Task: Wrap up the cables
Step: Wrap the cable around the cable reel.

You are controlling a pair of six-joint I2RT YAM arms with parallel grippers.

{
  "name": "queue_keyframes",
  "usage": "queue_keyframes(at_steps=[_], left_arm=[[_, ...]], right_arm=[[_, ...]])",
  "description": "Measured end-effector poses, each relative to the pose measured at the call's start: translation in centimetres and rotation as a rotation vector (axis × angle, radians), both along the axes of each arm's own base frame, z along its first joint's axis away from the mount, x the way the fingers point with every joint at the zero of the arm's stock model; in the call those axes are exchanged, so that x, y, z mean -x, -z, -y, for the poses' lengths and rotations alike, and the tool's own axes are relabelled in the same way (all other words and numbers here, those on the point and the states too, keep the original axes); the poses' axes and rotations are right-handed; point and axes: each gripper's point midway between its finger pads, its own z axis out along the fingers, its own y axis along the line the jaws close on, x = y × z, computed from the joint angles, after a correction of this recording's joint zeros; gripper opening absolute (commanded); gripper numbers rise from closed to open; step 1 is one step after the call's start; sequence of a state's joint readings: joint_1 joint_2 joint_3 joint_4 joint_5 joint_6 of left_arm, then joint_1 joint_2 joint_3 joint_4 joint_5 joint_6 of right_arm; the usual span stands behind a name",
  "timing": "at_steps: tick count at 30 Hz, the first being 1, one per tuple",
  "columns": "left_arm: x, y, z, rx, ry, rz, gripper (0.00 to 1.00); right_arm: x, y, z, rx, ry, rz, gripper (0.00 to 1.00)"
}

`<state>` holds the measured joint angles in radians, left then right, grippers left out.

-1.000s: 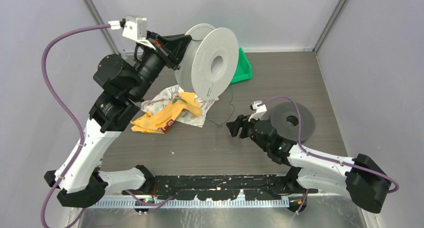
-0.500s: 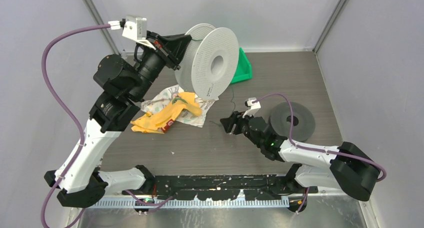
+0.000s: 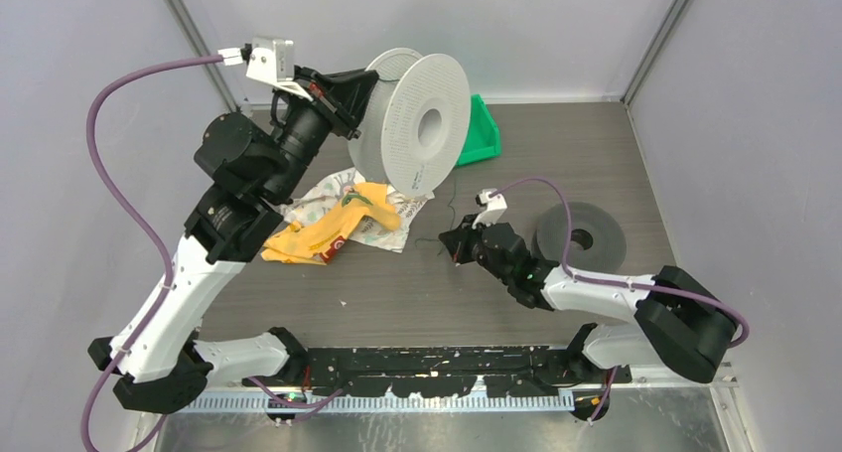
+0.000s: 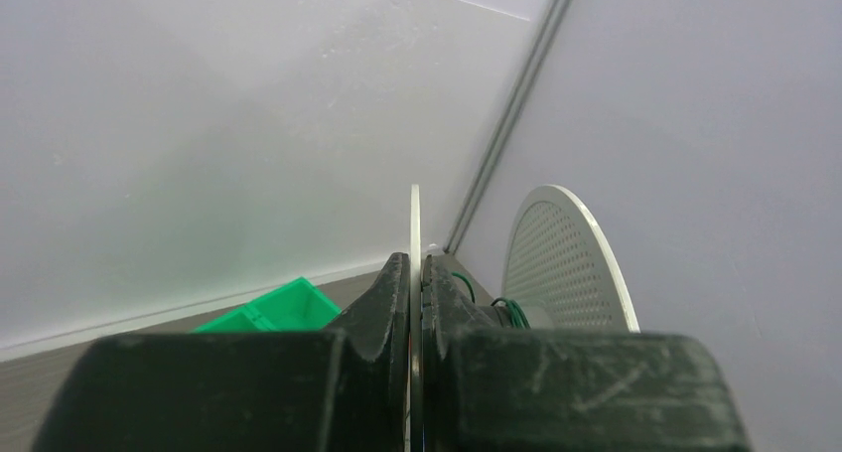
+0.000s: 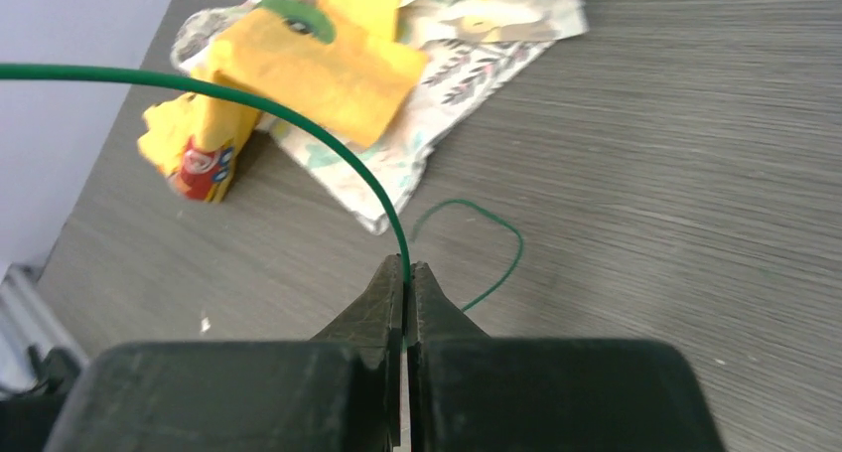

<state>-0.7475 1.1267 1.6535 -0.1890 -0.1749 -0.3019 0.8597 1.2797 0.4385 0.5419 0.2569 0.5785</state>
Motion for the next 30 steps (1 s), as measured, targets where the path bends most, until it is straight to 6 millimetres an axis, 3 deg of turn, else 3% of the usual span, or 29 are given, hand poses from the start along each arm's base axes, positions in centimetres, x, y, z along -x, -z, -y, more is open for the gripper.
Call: queue_keyframes(at_steps=[2, 6, 10, 15, 22, 30], left_arm=[[-0.8, 0.7, -0.3, 0.016, -0.041, -0.005, 0.0], [-3.3, 4.2, -1.3, 0.037, -0.179, -0.032, 0.0], [-7.0, 7.8, -1.3, 0.005, -0.332, -0.069, 0.0], [-10.3, 10.0, -0.7, -0.055, -0.455, -0.073, 0.0], [-11.5, 12.5, 2.3, -0.205, -0.505, -0.042, 0.0], [-11.7, 15.1, 3.8, -0.353, -0.468, -0.048, 0.0]], right_arm=[[0.6, -0.6, -1.2, 0.0, -0.065, -0.024, 0.01], [2.8, -2.0, -3.0, 0.01, -0.187, -0.057, 0.01], [7.8, -2.7, -4.5, 0.101, -0.357, -0.084, 0.01], [13.9, -4.6, -5.4, 0.229, -0.583, -0.108, 0.01], [18.7, -11.5, -5.4, 0.286, -0.825, -0.086, 0.01], [18.7, -21.0, -1.4, 0.309, -0.842, 0.132, 0.01]])
